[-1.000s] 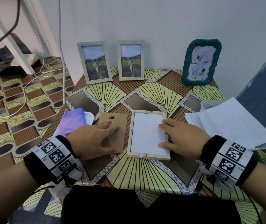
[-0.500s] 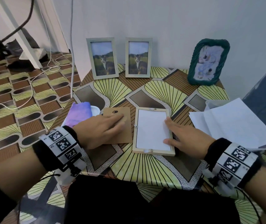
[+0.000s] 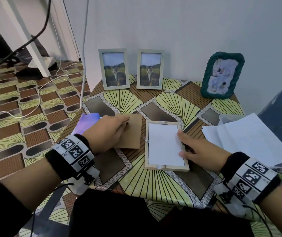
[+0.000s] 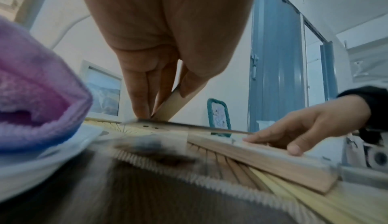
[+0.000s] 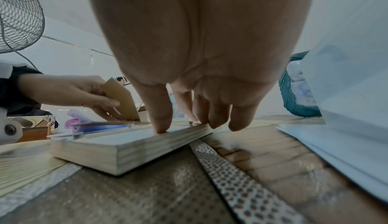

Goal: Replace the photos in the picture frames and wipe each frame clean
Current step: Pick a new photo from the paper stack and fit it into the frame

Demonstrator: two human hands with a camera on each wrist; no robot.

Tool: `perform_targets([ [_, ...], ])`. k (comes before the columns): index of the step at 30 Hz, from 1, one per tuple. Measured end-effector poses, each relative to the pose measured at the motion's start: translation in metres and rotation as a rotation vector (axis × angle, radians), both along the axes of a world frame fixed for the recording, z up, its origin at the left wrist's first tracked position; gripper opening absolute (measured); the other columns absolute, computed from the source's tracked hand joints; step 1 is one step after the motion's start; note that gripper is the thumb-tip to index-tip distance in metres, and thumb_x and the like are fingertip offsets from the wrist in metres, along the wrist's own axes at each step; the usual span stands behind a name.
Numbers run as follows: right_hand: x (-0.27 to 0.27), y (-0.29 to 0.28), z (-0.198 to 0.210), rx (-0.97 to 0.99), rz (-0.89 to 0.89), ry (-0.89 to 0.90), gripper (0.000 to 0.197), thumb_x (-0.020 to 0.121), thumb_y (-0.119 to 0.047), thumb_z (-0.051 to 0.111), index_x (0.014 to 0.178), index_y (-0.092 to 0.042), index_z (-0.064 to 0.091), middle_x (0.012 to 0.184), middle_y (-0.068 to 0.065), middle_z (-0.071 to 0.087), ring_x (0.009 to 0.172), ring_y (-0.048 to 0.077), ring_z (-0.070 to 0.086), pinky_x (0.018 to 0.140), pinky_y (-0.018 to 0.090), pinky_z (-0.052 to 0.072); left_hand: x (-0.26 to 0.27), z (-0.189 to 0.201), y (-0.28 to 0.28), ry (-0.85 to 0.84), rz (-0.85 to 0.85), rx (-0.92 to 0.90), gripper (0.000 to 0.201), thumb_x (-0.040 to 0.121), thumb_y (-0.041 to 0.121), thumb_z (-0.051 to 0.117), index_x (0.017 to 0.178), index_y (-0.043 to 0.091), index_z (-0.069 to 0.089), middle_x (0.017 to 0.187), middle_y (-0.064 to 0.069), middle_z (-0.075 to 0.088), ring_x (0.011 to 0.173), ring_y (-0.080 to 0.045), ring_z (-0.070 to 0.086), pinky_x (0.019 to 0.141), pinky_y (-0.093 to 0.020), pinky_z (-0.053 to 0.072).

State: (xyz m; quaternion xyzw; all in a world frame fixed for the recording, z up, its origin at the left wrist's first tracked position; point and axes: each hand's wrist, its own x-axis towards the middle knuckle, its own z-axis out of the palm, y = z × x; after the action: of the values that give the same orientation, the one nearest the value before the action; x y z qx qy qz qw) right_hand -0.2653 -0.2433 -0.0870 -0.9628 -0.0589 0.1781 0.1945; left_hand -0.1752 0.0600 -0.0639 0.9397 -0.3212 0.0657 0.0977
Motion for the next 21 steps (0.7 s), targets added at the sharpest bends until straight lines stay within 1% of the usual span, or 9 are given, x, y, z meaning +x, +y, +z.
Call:
perform_targets([
  [2, -0.001, 0.001, -0.001, 0.011, 0.002, -0.010, 0.074, 0.100, -0.036, 0.050, 0.156, -0.023, 0.004, 0.162, -0.010, 0.006, 0.138, 0.018, 0.041, 0.113, 0.028, 0.031, 0.001, 0.008, 0.000, 0.019, 0.027, -0.145, 0.032, 0.104, 0.027, 0.037, 0.128, 0.022, 0.057, 0.105, -0.001, 0.071, 0.093, -0.028, 0.064, 0.073, -0.029, 0.046],
  [4, -0.002, 0.000, -0.001, 0.023, 0.000, -0.013, 0.075, 0.099, -0.037, 0.051, 0.156, -0.023, 0.004, 0.162, -0.008, 0.013, 0.135, 0.018, 0.044, 0.111, 0.030, 0.034, 0.000, 0.018, -0.002, 0.045, 0.018, -0.323, 0.021, 0.103, 0.026, 0.040, 0.109, 0.026, 0.060, 0.084, 0.006, 0.067, 0.074, -0.019, 0.059, 0.063, -0.014, 0.038],
  [6, -0.002, 0.001, 0.000, 0.040, -0.015, -0.015, 0.076, 0.098, -0.039, 0.053, 0.156, -0.023, 0.006, 0.156, -0.006, 0.032, 0.129, 0.017, 0.048, 0.105, 0.028, 0.037, -0.002, 0.026, -0.009, 0.052, 0.003, -0.417, 0.019, 0.103, 0.025, 0.042, 0.087, 0.028, 0.053, 0.072, 0.006, 0.063, 0.067, -0.015, 0.056, 0.058, -0.022, 0.035],
  [9, 0.000, 0.000, 0.004, 0.078, -0.049, -0.059, 0.064, 0.098, -0.038, 0.053, 0.151, -0.020, 0.023, 0.126, -0.004, 0.060, 0.103, 0.010, 0.056, 0.086, 0.024, 0.042, -0.009, 0.028, -0.031, 0.113, -0.046, -0.465, 0.021, 0.103, 0.028, 0.043, 0.083, 0.032, 0.049, 0.078, 0.003, 0.067, 0.072, -0.018, 0.061, 0.067, -0.031, 0.043],
  [11, 0.001, -0.003, 0.007, 0.142, -0.076, -0.087, 0.051, 0.098, -0.034, 0.054, 0.143, -0.021, 0.035, 0.112, -0.008, 0.065, 0.098, 0.009, 0.060, 0.088, 0.029, 0.048, -0.014, 0.025, -0.048, 0.157, -0.112, -0.436, 0.024, 0.104, 0.030, 0.040, 0.082, 0.040, 0.044, 0.077, 0.008, 0.064, 0.072, -0.014, 0.060, 0.066, -0.030, 0.043],
  [16, -0.004, -0.014, 0.016, 0.185, -0.045, -0.088, 0.058, 0.096, -0.025, 0.059, 0.148, -0.030, 0.035, 0.134, -0.014, 0.056, 0.113, 0.007, 0.056, 0.096, 0.020, 0.041, -0.027, 0.015, -0.083, 0.219, -0.267, -0.301, 0.013, 0.105, 0.033, 0.035, 0.096, 0.039, 0.043, 0.074, 0.022, 0.052, 0.066, 0.002, 0.052, 0.057, -0.016, 0.032],
  [18, -0.005, -0.017, 0.014, 0.153, -0.037, -0.074, 0.066, 0.096, -0.023, 0.060, 0.153, -0.027, 0.028, 0.149, -0.014, 0.041, 0.131, 0.009, 0.046, 0.109, 0.023, 0.035, -0.031, 0.009, -0.091, 0.213, -0.295, -0.196, 0.014, 0.105, 0.033, 0.032, 0.107, 0.038, 0.045, 0.081, 0.021, 0.052, 0.070, -0.001, 0.051, 0.059, -0.013, 0.033],
  [19, -0.006, -0.019, 0.012, 0.132, -0.037, -0.068, 0.068, 0.096, -0.024, 0.060, 0.154, -0.027, 0.025, 0.155, -0.013, 0.030, 0.139, 0.005, 0.035, 0.114, 0.021, 0.028, -0.032, 0.006, -0.094, 0.213, -0.299, -0.136, 0.019, 0.105, 0.032, 0.031, 0.115, 0.033, 0.047, 0.091, 0.017, 0.057, 0.078, -0.004, 0.055, 0.063, -0.016, 0.040],
  [21, -0.007, -0.020, 0.008, 0.116, -0.024, -0.063, 0.071, 0.096, -0.025, 0.061, 0.154, -0.027, 0.021, 0.158, -0.014, 0.018, 0.140, -0.006, 0.014, 0.111, 0.011, 0.013, -0.034, 0.003, -0.096, 0.230, -0.291, -0.008, 0.029, 0.105, 0.030, 0.031, 0.127, 0.021, 0.049, 0.113, 0.000, 0.064, 0.098, -0.021, 0.060, 0.080, -0.033, 0.049],
])
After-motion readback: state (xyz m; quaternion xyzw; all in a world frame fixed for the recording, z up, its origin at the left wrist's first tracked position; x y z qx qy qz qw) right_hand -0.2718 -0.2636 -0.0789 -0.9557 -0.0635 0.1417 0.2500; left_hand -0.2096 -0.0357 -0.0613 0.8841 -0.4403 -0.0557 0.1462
